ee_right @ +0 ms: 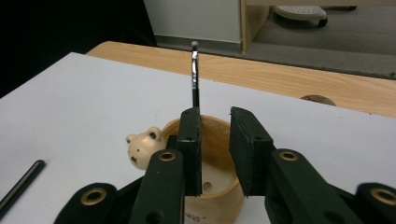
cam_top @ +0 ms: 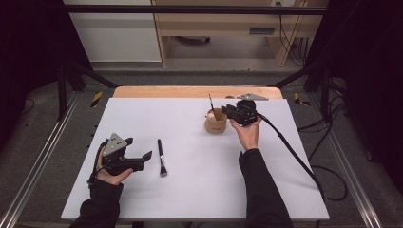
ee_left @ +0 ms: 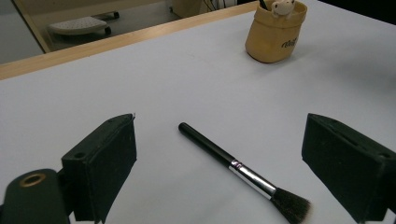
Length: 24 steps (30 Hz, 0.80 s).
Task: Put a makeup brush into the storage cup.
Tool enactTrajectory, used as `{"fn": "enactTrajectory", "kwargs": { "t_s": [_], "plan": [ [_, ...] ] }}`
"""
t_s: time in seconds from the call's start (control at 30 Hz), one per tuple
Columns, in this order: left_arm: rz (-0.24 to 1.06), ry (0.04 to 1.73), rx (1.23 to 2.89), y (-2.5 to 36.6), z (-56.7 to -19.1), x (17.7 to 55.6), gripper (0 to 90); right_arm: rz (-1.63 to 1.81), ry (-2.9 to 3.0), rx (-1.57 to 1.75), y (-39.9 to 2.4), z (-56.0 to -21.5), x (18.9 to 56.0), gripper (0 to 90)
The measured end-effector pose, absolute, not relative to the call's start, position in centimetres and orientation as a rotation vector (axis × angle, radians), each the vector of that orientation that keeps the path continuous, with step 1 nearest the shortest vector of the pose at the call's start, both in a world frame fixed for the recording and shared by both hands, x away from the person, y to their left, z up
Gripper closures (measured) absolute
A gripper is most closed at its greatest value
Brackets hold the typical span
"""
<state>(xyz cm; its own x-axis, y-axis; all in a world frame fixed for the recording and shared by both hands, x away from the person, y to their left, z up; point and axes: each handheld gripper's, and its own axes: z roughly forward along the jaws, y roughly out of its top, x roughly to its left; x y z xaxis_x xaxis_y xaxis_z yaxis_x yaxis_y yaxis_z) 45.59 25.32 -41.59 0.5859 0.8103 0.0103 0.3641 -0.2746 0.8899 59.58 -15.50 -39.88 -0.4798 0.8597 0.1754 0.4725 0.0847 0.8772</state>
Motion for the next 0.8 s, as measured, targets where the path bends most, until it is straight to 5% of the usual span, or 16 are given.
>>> {"fn": "enactTrajectory", "kwargs": {
  "t_s": [0.8],
  "plan": [
    [0.589,0.954,1.873,25.2,-41.6,45.6,9.1,1.472,2.036,1.145,-18.4,-38.6,52.6,33.6]
  ]
}}
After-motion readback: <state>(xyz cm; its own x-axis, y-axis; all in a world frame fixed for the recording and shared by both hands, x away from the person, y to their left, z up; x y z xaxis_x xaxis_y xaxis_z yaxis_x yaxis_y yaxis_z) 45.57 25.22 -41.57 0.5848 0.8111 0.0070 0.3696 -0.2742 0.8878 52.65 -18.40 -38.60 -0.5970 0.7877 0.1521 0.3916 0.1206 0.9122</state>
